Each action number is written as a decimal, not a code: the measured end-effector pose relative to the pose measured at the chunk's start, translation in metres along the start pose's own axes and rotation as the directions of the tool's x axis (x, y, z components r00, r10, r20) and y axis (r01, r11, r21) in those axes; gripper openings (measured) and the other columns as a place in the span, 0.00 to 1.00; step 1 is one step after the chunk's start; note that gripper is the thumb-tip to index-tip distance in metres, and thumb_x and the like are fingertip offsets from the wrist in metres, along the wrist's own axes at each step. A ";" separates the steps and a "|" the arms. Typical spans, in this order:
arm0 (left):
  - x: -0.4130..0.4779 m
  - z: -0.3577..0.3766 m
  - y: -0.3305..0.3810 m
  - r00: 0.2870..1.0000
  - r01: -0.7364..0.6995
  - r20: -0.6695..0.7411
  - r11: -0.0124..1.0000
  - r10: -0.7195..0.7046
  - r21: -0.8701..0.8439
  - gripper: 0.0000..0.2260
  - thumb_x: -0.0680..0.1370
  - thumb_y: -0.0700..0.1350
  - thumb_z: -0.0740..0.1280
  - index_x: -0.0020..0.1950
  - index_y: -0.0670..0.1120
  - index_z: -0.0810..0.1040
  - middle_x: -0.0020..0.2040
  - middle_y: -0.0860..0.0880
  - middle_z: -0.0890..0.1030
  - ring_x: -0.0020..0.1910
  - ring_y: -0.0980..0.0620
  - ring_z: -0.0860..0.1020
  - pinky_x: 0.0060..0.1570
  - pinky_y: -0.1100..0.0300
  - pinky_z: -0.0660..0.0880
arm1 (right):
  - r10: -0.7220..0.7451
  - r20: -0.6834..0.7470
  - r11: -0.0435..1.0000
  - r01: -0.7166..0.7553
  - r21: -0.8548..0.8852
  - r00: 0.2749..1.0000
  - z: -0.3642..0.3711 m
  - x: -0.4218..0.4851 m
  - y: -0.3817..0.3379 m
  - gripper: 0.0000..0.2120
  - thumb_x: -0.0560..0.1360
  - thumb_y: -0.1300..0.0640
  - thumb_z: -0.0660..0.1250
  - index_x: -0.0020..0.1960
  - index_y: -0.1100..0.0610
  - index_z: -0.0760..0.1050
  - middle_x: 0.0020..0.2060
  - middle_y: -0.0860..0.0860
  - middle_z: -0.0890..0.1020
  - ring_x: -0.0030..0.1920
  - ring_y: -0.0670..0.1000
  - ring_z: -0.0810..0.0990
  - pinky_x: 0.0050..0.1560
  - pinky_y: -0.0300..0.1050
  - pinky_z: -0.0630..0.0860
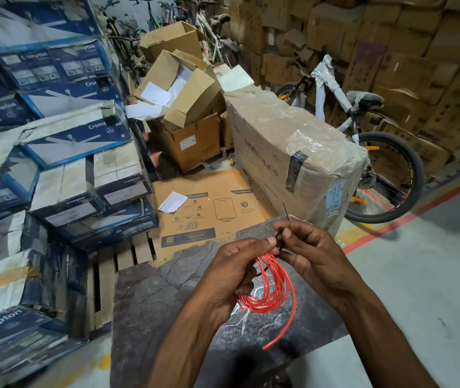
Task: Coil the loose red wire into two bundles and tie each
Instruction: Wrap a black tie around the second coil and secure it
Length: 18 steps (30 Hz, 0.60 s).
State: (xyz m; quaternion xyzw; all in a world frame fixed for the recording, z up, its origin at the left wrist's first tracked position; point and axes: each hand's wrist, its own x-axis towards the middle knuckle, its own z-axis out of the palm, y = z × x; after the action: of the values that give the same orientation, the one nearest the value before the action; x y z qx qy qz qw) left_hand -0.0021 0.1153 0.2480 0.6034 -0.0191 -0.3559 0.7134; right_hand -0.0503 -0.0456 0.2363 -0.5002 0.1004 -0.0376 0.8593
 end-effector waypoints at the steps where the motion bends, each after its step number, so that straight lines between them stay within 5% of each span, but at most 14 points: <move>1: 0.001 0.000 0.000 1.000 0.001 0.002 1.000 -0.001 -0.002 0.08 0.74 0.50 0.73 0.38 0.48 0.85 0.26 0.56 0.74 0.24 0.57 0.55 0.25 0.60 0.48 | -0.003 0.003 1.000 0.003 -0.009 1.000 -0.001 0.000 0.000 0.11 0.66 0.56 0.73 0.47 0.56 0.88 0.41 0.56 0.87 0.44 0.50 0.86 0.48 0.42 0.83; 7: 0.002 -0.003 0.000 1.000 0.007 0.006 1.000 -0.007 0.015 0.07 0.75 0.50 0.74 0.39 0.48 0.85 0.28 0.56 0.76 0.25 0.56 0.58 0.23 0.63 0.52 | 0.007 0.047 0.996 -0.003 -0.086 0.999 -0.003 0.000 0.001 0.10 0.67 0.55 0.74 0.47 0.55 0.88 0.44 0.55 0.87 0.47 0.51 0.87 0.50 0.41 0.82; 14: 0.003 -0.006 0.000 1.000 0.008 -0.024 0.998 -0.006 0.056 0.08 0.76 0.49 0.74 0.39 0.48 0.85 0.27 0.57 0.76 0.26 0.56 0.59 0.25 0.60 0.51 | -0.009 0.047 0.980 0.018 -0.198 0.999 -0.013 0.006 -0.002 0.24 0.62 0.41 0.83 0.50 0.56 0.87 0.46 0.57 0.86 0.49 0.53 0.85 0.55 0.45 0.83; 18: 0.002 -0.004 0.000 0.998 -0.013 -0.056 0.996 0.018 0.089 0.09 0.72 0.53 0.76 0.40 0.48 0.86 0.28 0.53 0.70 0.27 0.55 0.58 0.31 0.55 0.49 | -0.014 0.013 0.927 0.018 -0.374 1.000 -0.017 0.009 -0.010 0.13 0.71 0.53 0.75 0.50 0.61 0.85 0.47 0.70 0.83 0.47 0.57 0.81 0.53 0.43 0.82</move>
State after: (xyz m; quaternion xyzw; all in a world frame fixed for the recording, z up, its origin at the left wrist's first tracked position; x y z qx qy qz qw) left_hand 0.0013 0.1177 0.2457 0.6440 -0.0194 -0.3319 0.6890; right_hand -0.0444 -0.0662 0.2355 -0.6555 0.0973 -0.0221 0.7486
